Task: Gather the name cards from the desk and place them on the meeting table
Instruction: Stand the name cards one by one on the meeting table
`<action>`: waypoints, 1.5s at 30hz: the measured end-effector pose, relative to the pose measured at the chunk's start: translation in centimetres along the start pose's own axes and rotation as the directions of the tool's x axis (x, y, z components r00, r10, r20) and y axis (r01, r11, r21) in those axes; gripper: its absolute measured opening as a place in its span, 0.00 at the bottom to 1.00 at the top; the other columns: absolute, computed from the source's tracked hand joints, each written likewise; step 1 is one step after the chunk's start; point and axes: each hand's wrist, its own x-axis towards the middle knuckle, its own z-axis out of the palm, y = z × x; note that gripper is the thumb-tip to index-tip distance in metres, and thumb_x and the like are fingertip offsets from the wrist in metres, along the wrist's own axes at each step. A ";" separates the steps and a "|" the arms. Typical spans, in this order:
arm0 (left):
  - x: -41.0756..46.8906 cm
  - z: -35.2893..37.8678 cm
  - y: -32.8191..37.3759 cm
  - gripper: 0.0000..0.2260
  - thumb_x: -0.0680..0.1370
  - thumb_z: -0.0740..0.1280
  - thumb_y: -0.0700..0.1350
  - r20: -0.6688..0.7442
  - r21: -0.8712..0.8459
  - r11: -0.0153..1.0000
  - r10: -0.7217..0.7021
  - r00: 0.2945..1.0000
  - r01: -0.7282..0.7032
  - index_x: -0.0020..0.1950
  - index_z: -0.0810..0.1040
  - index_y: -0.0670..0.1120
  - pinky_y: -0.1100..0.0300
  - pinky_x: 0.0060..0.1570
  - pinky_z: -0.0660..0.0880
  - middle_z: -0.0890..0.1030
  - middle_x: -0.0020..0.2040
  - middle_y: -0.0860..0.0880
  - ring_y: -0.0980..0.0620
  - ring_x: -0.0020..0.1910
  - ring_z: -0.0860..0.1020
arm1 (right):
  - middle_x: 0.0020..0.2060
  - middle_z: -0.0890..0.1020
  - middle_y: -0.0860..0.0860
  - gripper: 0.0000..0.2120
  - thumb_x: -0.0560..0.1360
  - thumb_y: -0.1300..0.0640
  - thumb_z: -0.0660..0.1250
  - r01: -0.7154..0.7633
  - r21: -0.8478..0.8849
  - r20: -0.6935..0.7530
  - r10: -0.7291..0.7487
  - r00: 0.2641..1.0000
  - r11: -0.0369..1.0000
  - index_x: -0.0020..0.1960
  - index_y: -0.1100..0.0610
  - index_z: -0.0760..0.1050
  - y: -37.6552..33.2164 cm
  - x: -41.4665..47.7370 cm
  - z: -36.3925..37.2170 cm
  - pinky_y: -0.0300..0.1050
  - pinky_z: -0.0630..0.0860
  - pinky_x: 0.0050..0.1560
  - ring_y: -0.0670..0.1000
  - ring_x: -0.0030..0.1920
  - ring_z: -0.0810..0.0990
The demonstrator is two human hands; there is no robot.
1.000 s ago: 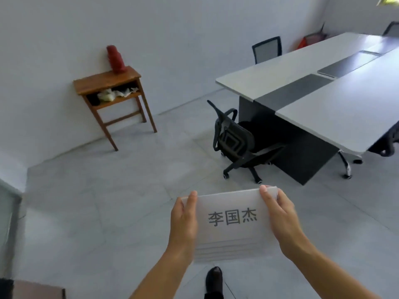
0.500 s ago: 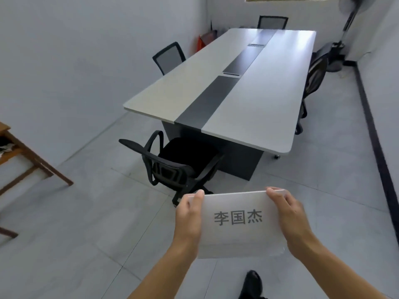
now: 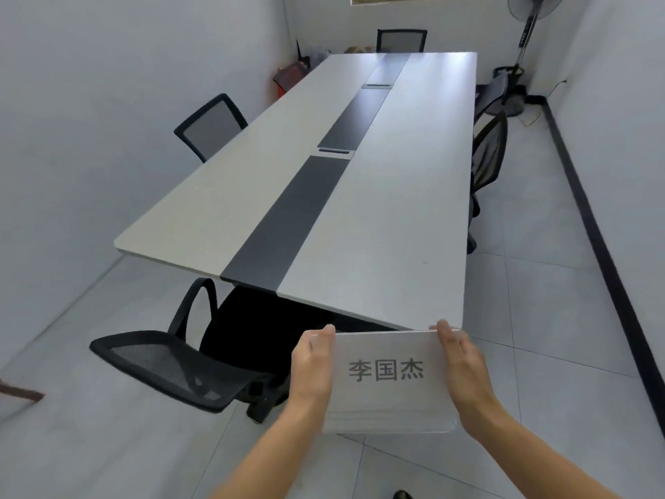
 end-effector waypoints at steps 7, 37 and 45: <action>11.7 3.8 3.5 0.14 0.79 0.60 0.55 0.091 -0.003 0.999 -0.033 0.995 0.034 0.44 0.72 0.45 0.56 0.42 0.73 0.77 0.42 0.47 0.49 0.41 0.77 | 0.42 0.80 0.54 0.20 0.79 0.41 0.57 -0.025 -0.014 -0.055 0.024 0.998 1.000 0.50 0.58 0.75 -2.6 11.8 2.1 0.55 0.77 0.48 0.54 0.42 0.79; 45.6 11.6 5.7 0.30 0.68 0.77 0.49 0.489 0.508 0.788 0.070 0.869 -0.349 0.65 0.67 0.55 0.55 0.58 0.75 0.75 0.60 0.53 0.50 0.57 0.75 | 0.57 0.80 0.43 0.20 0.66 0.34 0.65 -0.060 -0.248 -0.082 0.041 0.996 0.967 0.47 0.48 0.77 -3.7 41.5 6.8 0.44 0.69 0.56 0.48 0.58 0.77; 45.9 11.3 7.2 0.28 0.69 0.75 0.52 0.513 0.639 0.674 -0.014 0.858 -0.371 0.66 0.68 0.55 0.53 0.60 0.73 0.75 0.63 0.51 0.50 0.60 0.73 | 0.64 0.77 0.43 0.25 0.70 0.42 0.70 0.286 -0.849 0.315 -0.008 0.949 0.444 0.65 0.44 0.73 -7.0 42.9 3.2 0.45 0.65 0.64 0.47 0.66 0.72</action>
